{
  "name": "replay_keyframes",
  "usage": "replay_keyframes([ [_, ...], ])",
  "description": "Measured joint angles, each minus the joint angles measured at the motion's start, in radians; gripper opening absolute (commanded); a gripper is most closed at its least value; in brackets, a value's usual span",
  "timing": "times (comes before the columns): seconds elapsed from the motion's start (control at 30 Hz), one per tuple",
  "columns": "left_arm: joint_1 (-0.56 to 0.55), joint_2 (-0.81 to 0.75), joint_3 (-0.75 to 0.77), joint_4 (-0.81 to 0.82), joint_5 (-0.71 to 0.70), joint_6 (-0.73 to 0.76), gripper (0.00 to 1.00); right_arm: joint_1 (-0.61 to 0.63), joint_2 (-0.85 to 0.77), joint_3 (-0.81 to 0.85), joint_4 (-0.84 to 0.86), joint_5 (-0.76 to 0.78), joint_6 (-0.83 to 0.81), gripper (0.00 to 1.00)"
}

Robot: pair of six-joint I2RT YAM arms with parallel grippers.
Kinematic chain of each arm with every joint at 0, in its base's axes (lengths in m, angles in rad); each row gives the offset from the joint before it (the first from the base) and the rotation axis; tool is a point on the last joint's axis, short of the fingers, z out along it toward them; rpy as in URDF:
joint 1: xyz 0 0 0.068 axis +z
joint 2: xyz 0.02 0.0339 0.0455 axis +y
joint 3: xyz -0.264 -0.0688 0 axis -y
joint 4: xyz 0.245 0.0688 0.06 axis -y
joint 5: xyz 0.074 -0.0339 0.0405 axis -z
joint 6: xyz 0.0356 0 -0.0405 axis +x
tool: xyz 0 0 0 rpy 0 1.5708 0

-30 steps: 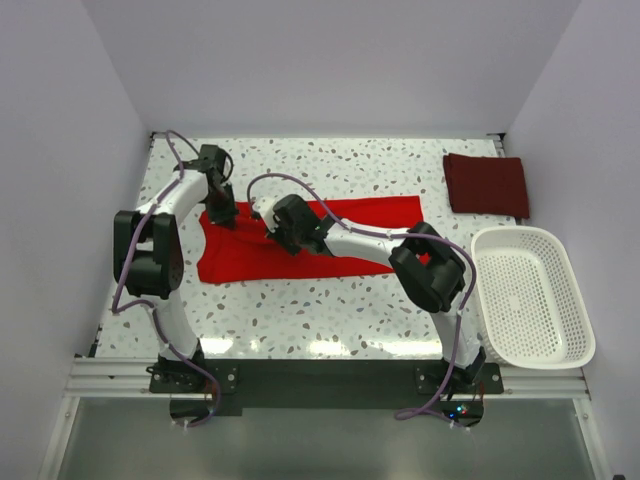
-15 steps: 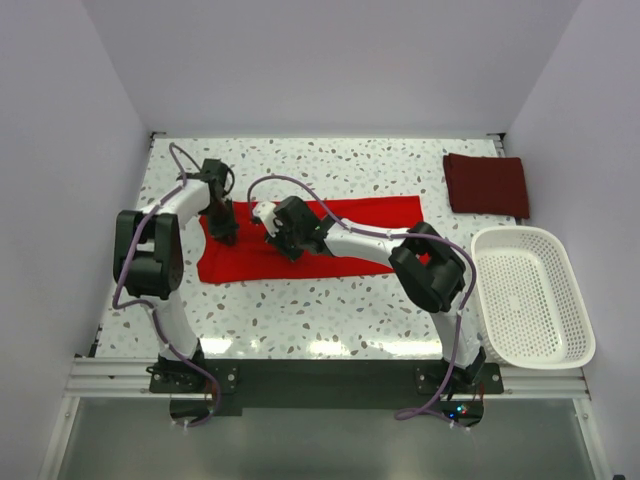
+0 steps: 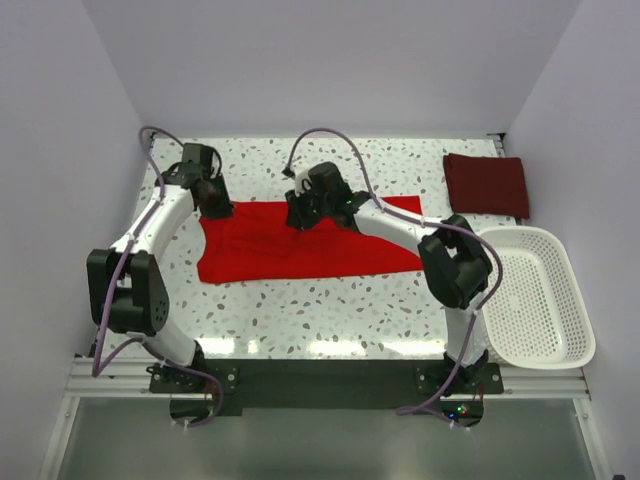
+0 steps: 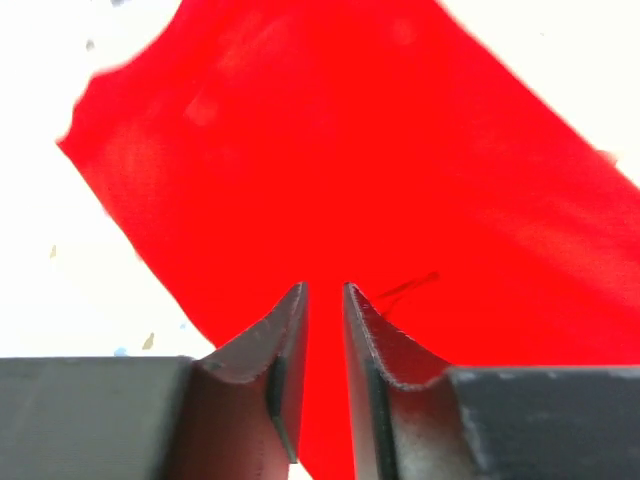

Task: Fold and stack the t-shirts
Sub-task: Fold the tshirt

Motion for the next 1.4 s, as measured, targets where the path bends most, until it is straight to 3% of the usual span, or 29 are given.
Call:
replay_keyframes([
  [0.2, -0.015, 0.110, -0.018, 0.112, 0.091, -0.042, 0.10, -0.092, 0.092, 0.040, 0.103, -0.120, 0.159, 0.20],
  [0.47, -0.016, 0.298, -0.021, 0.176, 0.086, -0.095, 0.10, -0.113, 0.296, 0.048, 0.232, -0.240, 0.325, 0.18],
  [0.57, -0.008, 0.320, -0.013, 0.178, 0.074, -0.111, 0.16, -0.143, 0.301, 0.047, 0.264, -0.260, 0.350, 0.20],
  [0.73, 0.001, 0.330, 0.029, 0.172, 0.036, -0.116, 0.42, -0.180, 0.277, 0.030, 0.246, -0.251, 0.326, 0.33],
  [0.9, 0.000, 0.293, 0.053, 0.149, -0.013, -0.116, 0.63, -0.183, 0.134, -0.052, 0.146, -0.154, 0.233, 0.50],
  [1.0, -0.007, 0.210, 0.036, 0.133, -0.056, -0.117, 0.65, -0.182, -0.002, -0.114, 0.064, -0.051, 0.169, 0.55],
  [1.23, -0.076, -0.105, -0.198, 0.126, -0.123, -0.124, 0.55, -0.187, -0.200, -0.223, -0.105, 0.223, 0.075, 0.58],
  [1.4, -0.085, -0.132, -0.397, 0.133, -0.144, -0.150, 0.45, -0.202, -0.199, -0.303, -0.193, 0.333, 0.069, 0.58],
])
